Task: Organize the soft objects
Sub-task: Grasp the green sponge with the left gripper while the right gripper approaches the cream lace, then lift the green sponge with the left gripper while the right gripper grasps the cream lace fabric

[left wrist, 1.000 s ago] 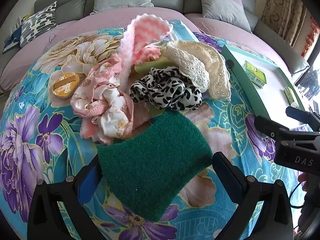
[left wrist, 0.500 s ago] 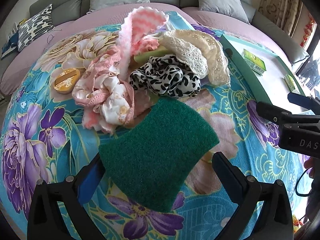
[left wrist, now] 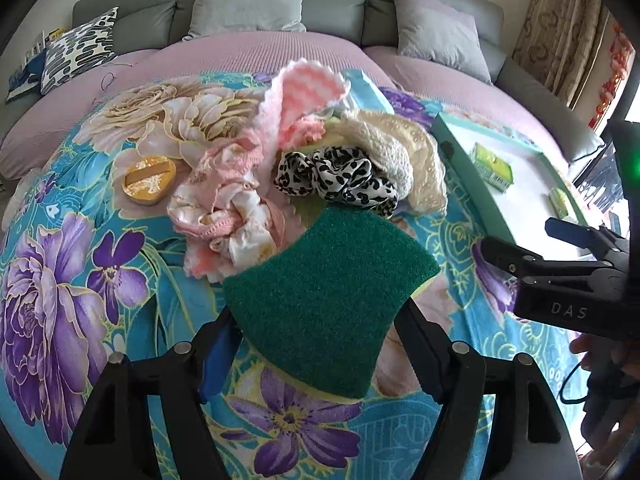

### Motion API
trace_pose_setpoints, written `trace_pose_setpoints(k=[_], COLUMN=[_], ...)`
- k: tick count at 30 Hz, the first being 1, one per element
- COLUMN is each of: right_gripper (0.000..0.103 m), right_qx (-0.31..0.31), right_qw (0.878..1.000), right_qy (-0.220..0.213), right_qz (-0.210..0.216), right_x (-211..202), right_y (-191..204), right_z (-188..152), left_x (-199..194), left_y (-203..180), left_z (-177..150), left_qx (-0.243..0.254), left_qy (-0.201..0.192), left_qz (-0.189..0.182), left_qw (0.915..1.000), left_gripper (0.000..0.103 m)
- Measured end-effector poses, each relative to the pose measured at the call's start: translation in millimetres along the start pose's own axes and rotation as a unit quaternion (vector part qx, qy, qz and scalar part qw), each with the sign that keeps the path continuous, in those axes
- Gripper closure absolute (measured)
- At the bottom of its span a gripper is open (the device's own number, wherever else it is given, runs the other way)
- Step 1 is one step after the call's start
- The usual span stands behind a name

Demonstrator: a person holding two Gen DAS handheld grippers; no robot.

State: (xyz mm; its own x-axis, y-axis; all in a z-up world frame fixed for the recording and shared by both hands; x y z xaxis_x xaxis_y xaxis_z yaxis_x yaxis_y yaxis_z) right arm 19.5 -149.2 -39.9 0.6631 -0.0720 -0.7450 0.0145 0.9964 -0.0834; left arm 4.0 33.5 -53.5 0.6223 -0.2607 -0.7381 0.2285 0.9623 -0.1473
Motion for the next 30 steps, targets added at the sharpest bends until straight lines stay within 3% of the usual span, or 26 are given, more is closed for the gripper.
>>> trace_pose_setpoints(k=[11,16,19,23,27,30], right_gripper=[0.0,0.019,0.025,0.037,0.059,0.067], right_qx=[0.009,-0.015,-0.018,-0.01,0.012,0.023], right_qw=[0.991,0.989,0.99,0.989,0.987,0.986], right_qy=[-0.083,-0.078,-0.07,-0.067,-0.052,-0.052], right_qz=[0.102,0.125,0.124,0.134,0.151,0.157], right_x=[-1,13,25,36,47,49], right_y=[38,64,69,69,64,59], right_z=[42,43,43,44,41,42], left_x=[-40,-43,-42,-36,-29,-25], left_y=[27,40,48,55,57,56], left_z=[18,20,18,17,16,14], left_qx=[-0.051,-0.082,-0.093,-0.102,-0.104,-0.105], left_qy=[-0.087,-0.1,-0.1,-0.092,-0.085,-0.079], left_qz=[-0.005,0.005,0.008,0.008,0.007,0.008], left_qw=[0.9949,0.9916,0.9906,0.9904,0.9909,0.9914], left_gripper=[0.027,0.027,0.027,0.027,0.027,0.027])
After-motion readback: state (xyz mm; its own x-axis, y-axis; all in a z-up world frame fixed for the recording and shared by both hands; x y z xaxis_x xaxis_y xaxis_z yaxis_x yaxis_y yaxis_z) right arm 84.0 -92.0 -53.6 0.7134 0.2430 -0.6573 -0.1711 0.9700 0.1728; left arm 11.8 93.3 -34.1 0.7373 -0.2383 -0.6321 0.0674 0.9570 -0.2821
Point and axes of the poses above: each gripper's, at about its wrist camera, not at the fingertips, and x roughly the way its jaws point, y to its left, z to its top, the point moved 3 cm from there along x, roughly the way its jaws point, and after that the axes turned 7 degrees about -y, right-handed, at the moved point
